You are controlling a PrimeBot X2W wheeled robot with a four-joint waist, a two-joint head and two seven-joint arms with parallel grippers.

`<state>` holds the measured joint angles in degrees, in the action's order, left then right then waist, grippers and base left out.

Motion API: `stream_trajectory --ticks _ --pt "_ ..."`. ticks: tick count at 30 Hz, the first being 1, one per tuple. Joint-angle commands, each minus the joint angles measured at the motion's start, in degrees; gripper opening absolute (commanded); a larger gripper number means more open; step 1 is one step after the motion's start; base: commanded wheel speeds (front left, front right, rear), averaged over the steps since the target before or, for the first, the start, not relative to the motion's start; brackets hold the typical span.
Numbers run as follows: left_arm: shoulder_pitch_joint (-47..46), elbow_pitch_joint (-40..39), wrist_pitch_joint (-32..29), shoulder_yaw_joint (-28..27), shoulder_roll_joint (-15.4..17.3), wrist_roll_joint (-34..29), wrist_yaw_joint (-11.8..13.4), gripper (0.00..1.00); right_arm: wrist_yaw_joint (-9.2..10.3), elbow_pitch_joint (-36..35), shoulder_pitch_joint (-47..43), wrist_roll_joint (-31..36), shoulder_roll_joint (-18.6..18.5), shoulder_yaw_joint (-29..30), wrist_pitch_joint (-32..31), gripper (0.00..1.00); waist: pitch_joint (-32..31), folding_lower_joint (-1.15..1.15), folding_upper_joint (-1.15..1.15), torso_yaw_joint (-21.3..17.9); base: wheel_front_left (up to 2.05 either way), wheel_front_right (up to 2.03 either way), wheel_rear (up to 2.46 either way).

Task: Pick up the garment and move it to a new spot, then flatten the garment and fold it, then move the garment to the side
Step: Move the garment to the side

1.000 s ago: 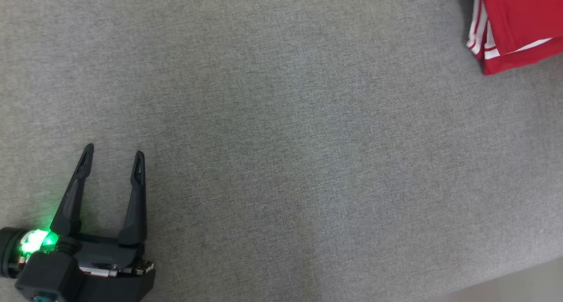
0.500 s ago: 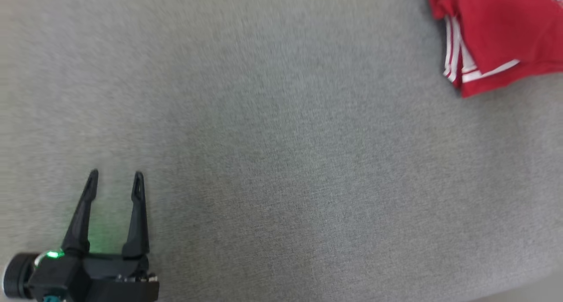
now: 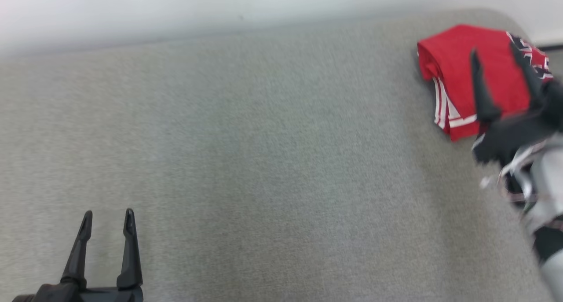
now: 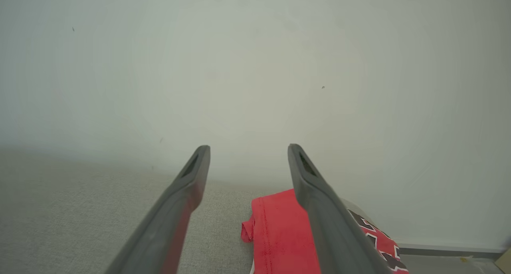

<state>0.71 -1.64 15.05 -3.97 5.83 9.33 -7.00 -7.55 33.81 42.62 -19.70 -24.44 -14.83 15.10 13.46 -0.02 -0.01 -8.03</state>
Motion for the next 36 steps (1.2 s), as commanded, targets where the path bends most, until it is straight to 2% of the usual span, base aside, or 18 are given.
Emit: stream_trajectory --ticks 1,13,14,20,36 --pt "0.9 0.3 0.2 -0.3 -0.2 0.2 0.0 1.0 0.17 -1.5 -3.1 0.5 0.9 1.1 0.0 1.0 -4.2 0.02 0.01 3.0 0.0 0.0 0.0" --pt "3.1 1.5 0.1 -1.8 -1.0 -0.2 -0.2 1.0 0.17 -14.5 -24.5 1.3 8.6 6.8 0.0 1.0 -8.2 0.02 0.01 4.8 0.0 0.0 0.0" --pt "3.4 1.7 0.1 -1.8 -1.1 -0.3 -0.3 1.0 0.17 -16.3 -27.4 0.5 10.2 7.9 -0.1 1.0 -8.9 0.02 0.01 5.0 0.0 0.0 0.0" --pt "4.1 2.2 0.1 -1.8 -1.4 -0.4 -0.4 1.0 0.17 -21.9 -35.1 1.6 14.1 10.5 -1.4 1.0 -10.6 0.02 0.01 5.2 0.0 0.0 0.0" --pt "4.6 4.7 0.1 -0.3 -2.0 0.3 -0.4 1.0 0.17 -26.6 -44.1 4.6 18.3 11.8 -2.4 1.0 -13.7 0.02 0.01 6.7 0.0 0.0 0.0"
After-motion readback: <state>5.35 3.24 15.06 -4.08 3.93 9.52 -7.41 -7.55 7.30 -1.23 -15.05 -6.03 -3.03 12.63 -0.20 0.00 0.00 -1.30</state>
